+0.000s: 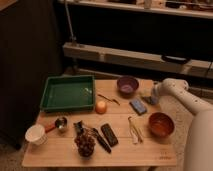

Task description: Place towel in table surface

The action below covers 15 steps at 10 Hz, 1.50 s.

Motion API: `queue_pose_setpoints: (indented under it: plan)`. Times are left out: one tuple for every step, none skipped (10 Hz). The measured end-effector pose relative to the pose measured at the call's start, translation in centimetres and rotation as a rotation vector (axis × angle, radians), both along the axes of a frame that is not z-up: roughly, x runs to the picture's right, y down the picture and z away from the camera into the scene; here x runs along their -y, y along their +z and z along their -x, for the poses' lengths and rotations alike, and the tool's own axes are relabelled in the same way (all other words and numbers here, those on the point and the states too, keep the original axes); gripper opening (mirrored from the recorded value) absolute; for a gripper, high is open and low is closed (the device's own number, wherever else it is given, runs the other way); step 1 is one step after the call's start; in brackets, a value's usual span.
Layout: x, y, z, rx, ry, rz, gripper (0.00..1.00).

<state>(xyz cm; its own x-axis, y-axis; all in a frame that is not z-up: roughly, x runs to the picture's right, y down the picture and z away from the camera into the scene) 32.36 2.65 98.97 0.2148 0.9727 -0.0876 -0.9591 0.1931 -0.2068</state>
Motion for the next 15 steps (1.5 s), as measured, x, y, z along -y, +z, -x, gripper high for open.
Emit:
queue_pose_setpoints:
  plan:
    - [-0.4,0.2,-0.2,-0.006,-0.006,0.0,0.8]
    - [-0.8,0.6,-0.1,-0.01,-0.009,0.003,0.8]
    - [-1.3,1.3,0.0,-0.018,-0.004,0.009,0.77]
    - [-1.7,2.1,-0.2,-0.033,-0.012,0.008,0.66]
    - [-2.0,2.3,-0.1,-0.037,-0.017,0.014,0.58]
    - [-2.0,2.2,-0.2,-0.037,-0.02,0.015,0.47]
    - [-2.0,2.1,-0.2,-0.038,-0.022,0.016,0.37]
    - [-2.0,2.1,-0.2,-0.038,-0.022,0.016,0.27]
    - [-1.9,2.0,-0.3,-0.039,-0.023,0.016,0.18]
    - [-1.9,1.8,-0.4,-0.041,-0.024,0.016,0.06]
    - [-2.0,1.7,-0.6,-0.043,-0.026,0.018,0.01]
    - [-2.0,1.7,-0.7,-0.045,-0.03,0.017,0.0]
    - [-2.0,1.6,-0.7,-0.044,-0.028,0.019,0.0]
    - [-2.0,1.5,-0.7,-0.042,-0.026,0.02,0.0]
    - [-2.0,1.4,-0.8,-0.04,-0.026,0.021,0.0]
